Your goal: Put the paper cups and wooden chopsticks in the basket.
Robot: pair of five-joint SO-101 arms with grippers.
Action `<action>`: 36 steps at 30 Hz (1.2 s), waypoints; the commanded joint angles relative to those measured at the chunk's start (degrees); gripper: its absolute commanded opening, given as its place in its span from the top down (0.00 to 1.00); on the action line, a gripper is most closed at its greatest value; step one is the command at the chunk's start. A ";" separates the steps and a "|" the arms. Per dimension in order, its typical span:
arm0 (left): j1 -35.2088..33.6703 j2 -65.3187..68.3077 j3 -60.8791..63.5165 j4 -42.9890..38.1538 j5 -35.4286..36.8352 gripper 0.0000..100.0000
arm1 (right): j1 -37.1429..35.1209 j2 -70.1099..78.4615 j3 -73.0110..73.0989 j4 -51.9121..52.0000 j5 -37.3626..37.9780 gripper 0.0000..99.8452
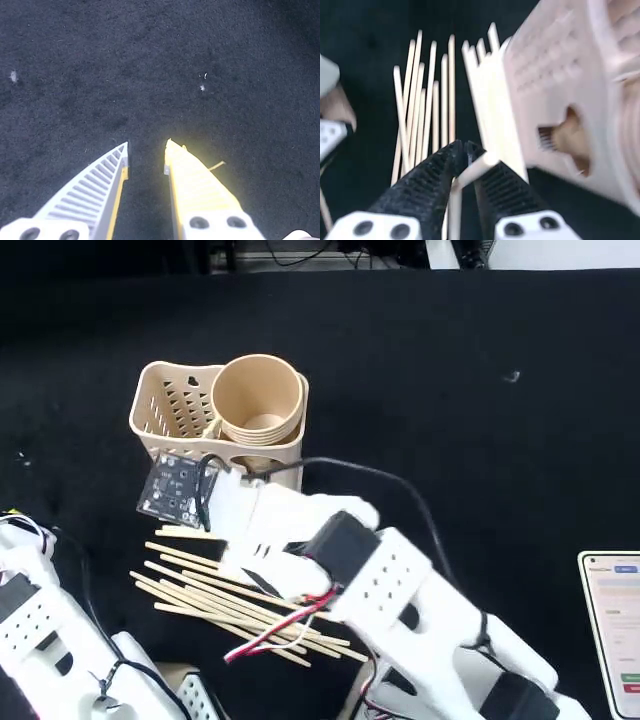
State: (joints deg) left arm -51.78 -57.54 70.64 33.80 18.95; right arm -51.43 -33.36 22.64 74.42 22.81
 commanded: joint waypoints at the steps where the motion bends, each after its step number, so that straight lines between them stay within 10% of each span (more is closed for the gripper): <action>1: 0.04 -0.88 -1.45 -0.97 0.18 0.87 | 0.88 -2.24 -6.55 -0.18 0.09 0.99; 18: 3.12 -0.88 -4.44 4.84 -3.60 0.87 | -3.08 -2.77 -2.77 18.02 0.09 0.83; 26: 3.56 -0.88 -4.62 5.63 -3.87 0.87 | -4.13 -2.68 27.65 -9.76 -2.11 0.82; 36: 3.56 -0.88 -4.79 5.63 -3.96 0.87 | -10.55 -2.24 41.63 -21.01 -2.37 0.81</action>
State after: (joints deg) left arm -49.14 -57.54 69.58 39.16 15.43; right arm -60.75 -34.24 61.93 57.89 20.97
